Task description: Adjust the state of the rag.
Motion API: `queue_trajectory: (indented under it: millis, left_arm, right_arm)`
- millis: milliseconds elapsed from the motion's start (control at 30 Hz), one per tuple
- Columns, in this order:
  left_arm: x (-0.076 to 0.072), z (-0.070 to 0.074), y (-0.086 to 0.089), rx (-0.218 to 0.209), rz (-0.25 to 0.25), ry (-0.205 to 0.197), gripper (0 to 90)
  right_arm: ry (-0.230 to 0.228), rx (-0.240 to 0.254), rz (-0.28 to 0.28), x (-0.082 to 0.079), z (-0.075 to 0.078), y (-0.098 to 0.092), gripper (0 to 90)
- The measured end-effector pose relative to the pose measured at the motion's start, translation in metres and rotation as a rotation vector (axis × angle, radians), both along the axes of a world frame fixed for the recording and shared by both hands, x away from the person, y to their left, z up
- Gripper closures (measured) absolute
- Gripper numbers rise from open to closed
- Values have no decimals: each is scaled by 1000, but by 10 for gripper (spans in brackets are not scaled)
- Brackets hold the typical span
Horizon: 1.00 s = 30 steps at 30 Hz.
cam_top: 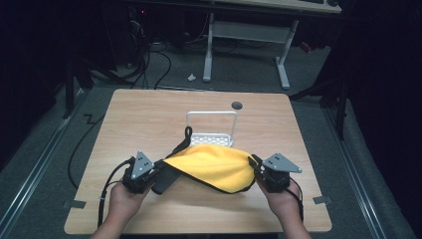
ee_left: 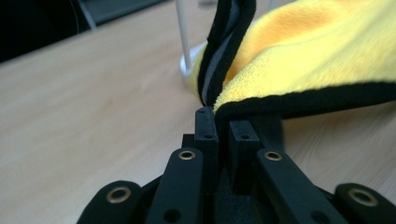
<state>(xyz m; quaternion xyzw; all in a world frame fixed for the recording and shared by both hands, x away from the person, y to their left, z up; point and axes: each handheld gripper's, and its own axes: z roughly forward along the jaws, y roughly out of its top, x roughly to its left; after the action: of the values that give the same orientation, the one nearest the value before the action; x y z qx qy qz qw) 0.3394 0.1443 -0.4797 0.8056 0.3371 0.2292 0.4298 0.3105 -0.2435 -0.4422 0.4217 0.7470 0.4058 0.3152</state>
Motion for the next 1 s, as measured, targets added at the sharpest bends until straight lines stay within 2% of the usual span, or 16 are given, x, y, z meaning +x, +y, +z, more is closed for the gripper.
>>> queue_trajectory:
  millis: [100, 167, 200, 233, 267, 333, 400, 467, 567, 600, 733, 767, 800, 900, 933, 1000]
  left_arm:
    - [2, -2, 2, -8, 7, 3, 838]
    - [7, 10, 2, -23, 17, -22, 838]
    - [7, 10, 2, -23, 17, -22, 838]
    - [11, 23, 0, -18, 18, -59, 837]
    - [11, 23, 0, -18, 18, -59, 835]
    - [16, 42, -2, -31, 22, -103, 832]
    - [14, 50, -1, -53, 17, -128, 835]
    - [8, 51, 1, -65, 1, -132, 831]
    - [-4, 42, 3, -58, -24, -105, 827]
    - [-19, 29, 6, -39, -51, -75, 830]
    - [-45, -1, 10, -24, -84, 26, 832]
    - [-45, -1, 10, -24, -84, 26, 832]
    - [-55, -12, 10, -43, -93, 69, 831]
    - [-66, -23, 7, -93, -116, 164, 832]
    - [-71, -26, 5, -97, -129, 185, 832]
    - [-80, -33, -1, -61, -151, 207, 831]
  right_arm:
    - [1, 6, -6, 2, 0, 0, 824]
    - [-19, 8, -4, 6, 7, 1, 825]
    - [-19, 8, -4, 6, 7, 1, 825]
    - [-42, 6, -11, 8, 16, 3, 825]
    - [-42, 6, -11, 8, 16, 3, 825]
    - [-91, 11, -18, 11, 31, 3, 825]
    - [-117, 16, -20, 11, 38, 3, 824]
    - [-119, 17, -13, 9, 38, 6, 822]
    - [-100, 6, 8, 4, 29, 9, 819]
    - [-67, -1, 31, -3, 14, 11, 817]
    - [20, 6, 54, -20, -16, 9, 809]
    - [42, 7, 57, -24, -23, 8, 808]
    - [57, 5, 62, -27, -29, 7, 808]
    - [116, 13, 66, -36, -44, 6, 798]
    - [133, 11, 73, -39, -48, 6, 793]
    - [171, 5, 79, -43, -57, 6, 787]
